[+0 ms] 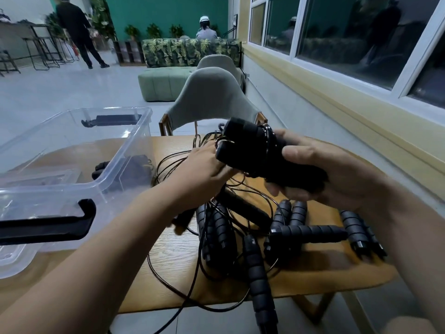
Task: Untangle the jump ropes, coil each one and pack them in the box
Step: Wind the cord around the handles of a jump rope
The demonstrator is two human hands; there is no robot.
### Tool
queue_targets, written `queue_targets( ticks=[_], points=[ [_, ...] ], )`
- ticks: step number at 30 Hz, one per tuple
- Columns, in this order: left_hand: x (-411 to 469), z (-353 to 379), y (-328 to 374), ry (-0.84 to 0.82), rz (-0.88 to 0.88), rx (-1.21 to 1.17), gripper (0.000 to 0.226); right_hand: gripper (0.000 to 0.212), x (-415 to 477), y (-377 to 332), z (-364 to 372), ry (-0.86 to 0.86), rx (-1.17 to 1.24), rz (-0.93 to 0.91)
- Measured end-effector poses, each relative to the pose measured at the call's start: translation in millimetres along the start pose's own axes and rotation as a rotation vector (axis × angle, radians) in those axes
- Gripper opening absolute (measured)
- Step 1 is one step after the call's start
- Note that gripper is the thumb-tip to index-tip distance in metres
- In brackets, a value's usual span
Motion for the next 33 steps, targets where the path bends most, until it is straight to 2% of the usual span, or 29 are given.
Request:
queue_targets(
  ticks=[2, 4, 7, 9, 12, 15, 17, 19, 20, 22, 25, 30, 33],
  points=[
    [-2.4, 14.3, -3.1, -0.068, -0.024, -0.058, 0.037, 0.067, 4.0, 2.9, 6.9, -0.014, -0.028, 0.001],
    [-4.2, 32.0, -17.1, -0.156, -0.094, -0.165, 0.019, 0.055, 5.8, 5.2, 17.4, -0.077, -0.056, 0.000],
    [-7.9, 44.6, -22.7, -0.224, -0.121, -0.181, 0.017, 0.048, 7.6, 8.3, 17.1, -0.058, -0.105, -0.006],
    [-8.1, 35.4, -8.7, -0.153, -0.030, -0.112, 0.023, 0.051, 8.8, 6.4, 13.2, -0.023, -0.104, -0.035],
    [-7.1, 20.4, 4.6, -0.038, 0.027, -0.169, 0.033, 0.050, 9.7, -1.7, 12.8, 0.011, -0.018, -0.112],
    [-3.0, 18.4, -1.5, 0.059, 0.000, -0.223, 0.019, 0.051, 10.1, -3.2, 7.1, 0.044, -0.002, -0.154],
    [-4.9, 11.8, -7.4, 0.150, -0.057, -0.280, 0.034, 0.057, 9.8, -2.6, -0.8, 0.084, -0.020, -0.170],
    [-6.5, 7.6, -10.4, 0.183, -0.090, -0.311, 0.052, 0.051, 8.4, -3.4, -8.1, 0.125, -0.013, -0.185],
    [-7.3, 4.7, -11.1, 0.201, -0.099, -0.292, 0.050, 0.046, 7.5, -3.9, -11.3, 0.137, 0.005, -0.187],
    [-7.3, -1.5, -11.9, 0.237, -0.089, -0.256, 0.033, 0.041, 6.5, -4.3, -17.8, 0.144, 0.066, -0.189],
    [-5.7, -4.2, -8.0, 0.205, -0.041, -0.341, 0.017, 0.038, 6.4, -4.7, -27.4, 0.127, 0.190, -0.203],
    [-5.9, -16.0, -13.1, 0.253, -0.030, -0.354, 0.013, 0.039, 8.6, -1.0, -33.2, 0.096, 0.280, -0.203],
    [-6.5, -12.3, -19.9, 0.193, -0.078, -0.403, 0.011, 0.042, 7.2, -2.2, -37.0, 0.085, 0.303, -0.210]
  ],
)
Point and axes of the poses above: each hand's wrist, its own x-axis towards the middle knuckle, its own z-axis out of the palm, y = z × x, the point moved 9 cm from there along x, towards the middle knuckle, and after that the axes turned 4 degrees about x, right-handed, at the moved point
